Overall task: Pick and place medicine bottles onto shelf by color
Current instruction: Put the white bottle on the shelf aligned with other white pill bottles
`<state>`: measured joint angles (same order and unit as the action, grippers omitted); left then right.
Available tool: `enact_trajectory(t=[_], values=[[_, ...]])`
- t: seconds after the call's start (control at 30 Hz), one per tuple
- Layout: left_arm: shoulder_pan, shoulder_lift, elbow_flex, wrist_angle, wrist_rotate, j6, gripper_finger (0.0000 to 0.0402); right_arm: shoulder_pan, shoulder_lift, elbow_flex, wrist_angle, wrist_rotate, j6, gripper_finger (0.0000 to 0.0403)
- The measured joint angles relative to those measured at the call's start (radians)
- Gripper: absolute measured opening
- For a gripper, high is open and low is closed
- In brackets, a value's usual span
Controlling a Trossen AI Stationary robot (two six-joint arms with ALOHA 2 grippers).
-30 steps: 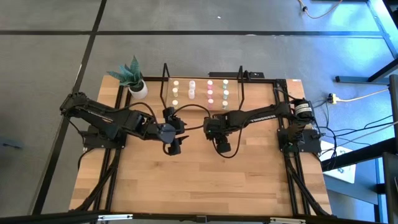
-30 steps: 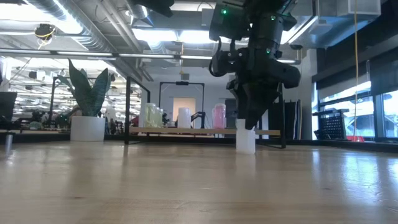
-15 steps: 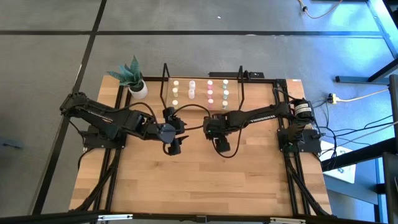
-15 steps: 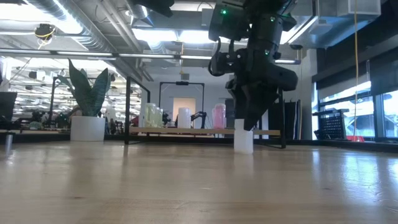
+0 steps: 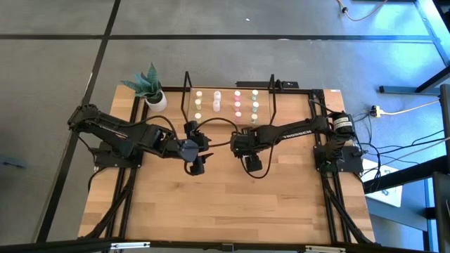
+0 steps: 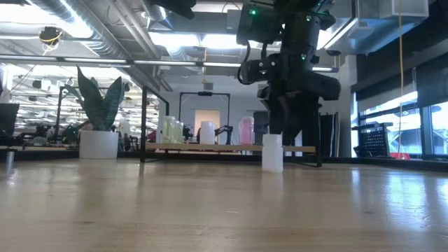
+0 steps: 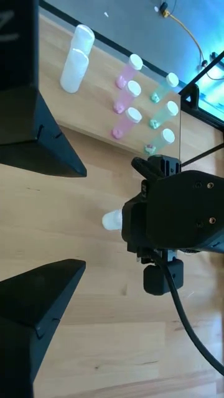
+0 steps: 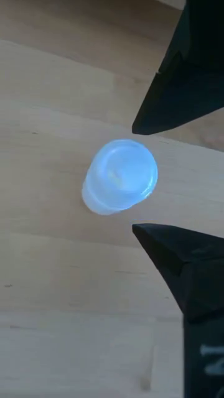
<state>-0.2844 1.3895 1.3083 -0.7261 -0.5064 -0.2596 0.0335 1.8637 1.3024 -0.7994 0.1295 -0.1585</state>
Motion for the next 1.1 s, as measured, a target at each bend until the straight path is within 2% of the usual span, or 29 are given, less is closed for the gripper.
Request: enact_trajectory(t=[0.4,0.77,1.1], values=[[0.000,0.000,0.000,-0.001,-0.001,0.000,0.0221,0.002,-0.035,0.153,-0.188,0.000,0.024,0.0248],[0.003,0.003,0.000,0.002,-0.003,-0.001,0.0221,0.003,-0.300,0.147,-0.222,0.001,0.113,0.0248],[0.054,0.098,0.000,0.155,0.002,0.010,0.0221,0.003,-0.530,0.147,-0.214,0.008,0.128,0.0248]])
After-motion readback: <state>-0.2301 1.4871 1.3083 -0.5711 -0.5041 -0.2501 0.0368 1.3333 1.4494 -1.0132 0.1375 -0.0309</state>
